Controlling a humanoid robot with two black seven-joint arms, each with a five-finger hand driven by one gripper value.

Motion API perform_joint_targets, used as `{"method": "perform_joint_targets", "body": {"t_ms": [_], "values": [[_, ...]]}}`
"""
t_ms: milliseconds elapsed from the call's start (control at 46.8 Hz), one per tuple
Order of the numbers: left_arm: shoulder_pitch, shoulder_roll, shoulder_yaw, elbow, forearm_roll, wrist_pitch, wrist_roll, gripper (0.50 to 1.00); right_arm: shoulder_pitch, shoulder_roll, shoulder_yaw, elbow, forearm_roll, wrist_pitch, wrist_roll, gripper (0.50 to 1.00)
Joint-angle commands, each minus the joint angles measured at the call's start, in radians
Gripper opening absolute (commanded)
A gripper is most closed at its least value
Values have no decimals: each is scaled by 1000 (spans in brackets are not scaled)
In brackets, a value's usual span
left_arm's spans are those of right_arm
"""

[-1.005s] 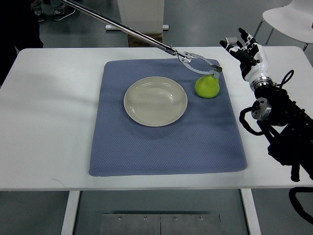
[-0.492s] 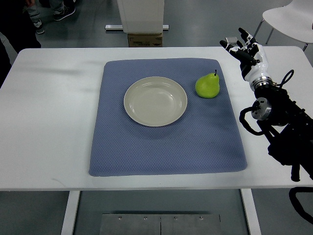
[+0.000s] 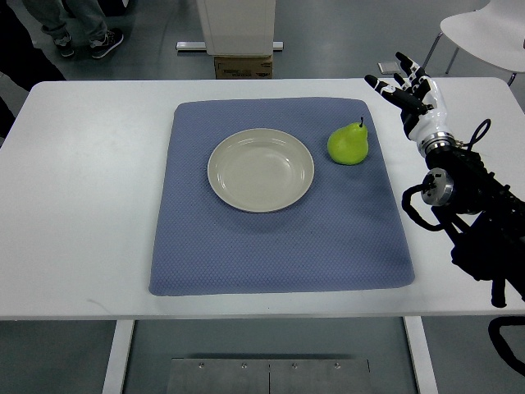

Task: Place pear on plate with right hand
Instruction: 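Move the right hand toward the green pear beside the plate, then close the right hand fingers around the green pear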

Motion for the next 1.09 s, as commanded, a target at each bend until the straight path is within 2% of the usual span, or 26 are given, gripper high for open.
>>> {"method": "perform_joint_targets", "body": {"t_ms": [0,214,428,556,705,1069], "values": [[0,0,0,0,0,0,0,1000,0,-3,-42,0,0,0,4,1000],[0,0,0,0,0,0,0,1000,-4,-2,-169,0,-1,0,18,1000],[0,0,0,0,0,0,-1,1000,-6,-3,-301,-10,-1,-2,103,1000],[0,0,0,0,0,0,0,1000,-6,-2,-349,-53,-1,-2,158,1000],[0,0,0,0,0,0,0,1000,-7,6,-352,-119,-1,-2,181,1000],[-2,0,0,0,0,0,0,1000,-7,9,-438,-133,-1,-2,221,1000]]}}
